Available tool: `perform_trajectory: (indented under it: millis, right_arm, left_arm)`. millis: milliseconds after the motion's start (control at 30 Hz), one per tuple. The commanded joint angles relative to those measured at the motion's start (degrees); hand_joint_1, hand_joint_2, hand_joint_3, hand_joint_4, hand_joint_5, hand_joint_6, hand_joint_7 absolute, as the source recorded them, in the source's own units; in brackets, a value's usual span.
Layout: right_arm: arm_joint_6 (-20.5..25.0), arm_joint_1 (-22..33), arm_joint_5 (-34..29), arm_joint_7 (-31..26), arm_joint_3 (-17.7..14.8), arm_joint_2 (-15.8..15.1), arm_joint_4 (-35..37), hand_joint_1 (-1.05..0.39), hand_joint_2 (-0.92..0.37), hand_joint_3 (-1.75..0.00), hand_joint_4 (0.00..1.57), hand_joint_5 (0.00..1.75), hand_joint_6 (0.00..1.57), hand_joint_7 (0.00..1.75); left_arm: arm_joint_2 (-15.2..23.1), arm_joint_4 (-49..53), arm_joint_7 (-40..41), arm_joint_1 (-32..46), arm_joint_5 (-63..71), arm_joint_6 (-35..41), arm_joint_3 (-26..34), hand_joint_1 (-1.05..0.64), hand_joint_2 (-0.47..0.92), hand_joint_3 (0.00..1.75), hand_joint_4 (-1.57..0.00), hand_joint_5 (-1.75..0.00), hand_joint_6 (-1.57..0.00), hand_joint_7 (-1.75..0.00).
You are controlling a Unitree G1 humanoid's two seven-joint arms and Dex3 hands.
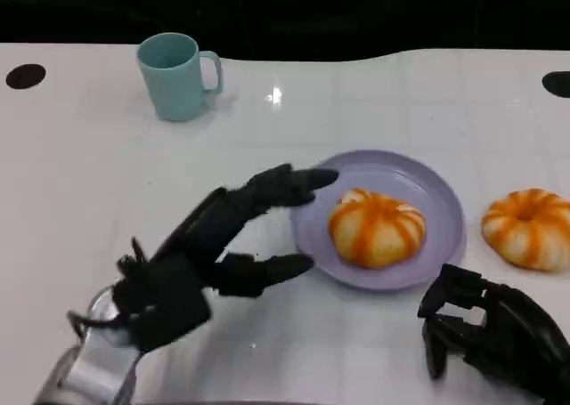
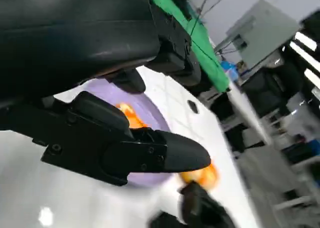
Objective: Grasp the bread from the table and place it into the plate.
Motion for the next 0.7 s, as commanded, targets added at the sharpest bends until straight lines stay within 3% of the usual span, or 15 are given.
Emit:
perform_trajectory:
  millis: [33, 100, 167, 233, 333, 400, 433, 533, 700]
  right_arm:
    - [1.6, 1.0, -0.2, -0.9, 0.0, -1.0, 0.1, -0.57, -0.92, -0.2, 0.72, 1.75, 0.7, 1.46]
    - [2.0, 1.1, -0.4, -1.3, 0.1, -1.1, -0.4, -0.57, -0.92, -0.19, 0.72, 1.75, 0.7, 1.45]
    - [2.1, 1.2, -0.4, -1.2, 0.2, -1.1, -0.8, -0.56, -0.92, -0.2, 0.71, 1.75, 0.69, 1.46]
    - [2.2, 1.3, -0.4, -1.4, 0.3, -1.1, -1.2, -0.56, -0.92, -0.2, 0.71, 1.75, 0.69, 1.47]
    - [2.5, 1.5, -0.4, -1.6, 0.4, -1.0, -1.5, -0.55, -0.92, -0.2, 0.7, 1.75, 0.68, 1.48]
    - [2.9, 1.7, -0.6, -2.0, 0.5, -1.1, -2.0, -0.55, -0.92, -0.2, 0.7, 1.75, 0.68, 1.49]
    - [3.3, 1.9, -0.9, -2.5, 0.7, -1.1, -2.5, -0.57, -0.92, -0.19, 0.7, 1.75, 0.68, 1.47]
    - [3.7, 2.6, -1.2, -3.4, 1.0, -1.1, -4.0, -0.57, -0.92, -0.19, 0.7, 1.75, 0.69, 1.46]
    - [3.3, 2.5, 0.3, -1.5, 0.8, -1.1, -3.7, -0.53, -0.92, -0.22, 0.7, 1.75, 0.68, 1.47]
  left_arm:
    - [-1.0, -5.1, -8.1, 5.3, -11.2, 2.8, 3.8, -0.75, 0.92, 0.42, -0.43, -1.0, -0.46, -0.65]
    - [-1.9, -7.4, -11.1, 7.9, -15.6, 5.6, 5.1, -0.75, 0.92, 0.45, -0.46, -1.08, -0.43, -0.81]
    - [-2.9, -9.3, -12.6, 10.6, -18.8, 8.6, 6.2, -0.77, 0.92, 0.45, -0.42, -1.37, -0.45, -1.05]
    - [-3.5, -11.2, -12.9, 13.0, -20.3, 11.1, 7.3, -0.76, 0.92, 0.46, -0.41, -1.55, -0.47, -1.23]
    - [-4.2, -15.0, -13.8, 16.0, -24.9, 18.7, 9.1, -0.76, 0.92, 0.41, -0.44, -1.69, -0.5, -1.36]
    - [-4.7, -16.8, -14.7, 18.2, -27.4, 22.3, 10.3, -0.77, 0.92, 0.38, -0.46, -1.73, -0.5, -1.41]
    - [-5.1, -17.5, -14.9, 19.4, -28.3, 23.4, 10.7, -0.77, 0.92, 0.38, -0.55, -1.74, -0.49, -1.55]
    - [-7.1, -18.0, -15.8, 22.1, -30.2, 24.8, 12.2, -0.78, 0.92, 0.33, -0.7, -1.75, -0.51, -1.69]
    - [-9.6, -17.4, -17.7, 24.7, -31.6, 25.4, 14.8, -0.77, 0.92, 0.31, -0.81, -1.75, -0.58, -1.73]
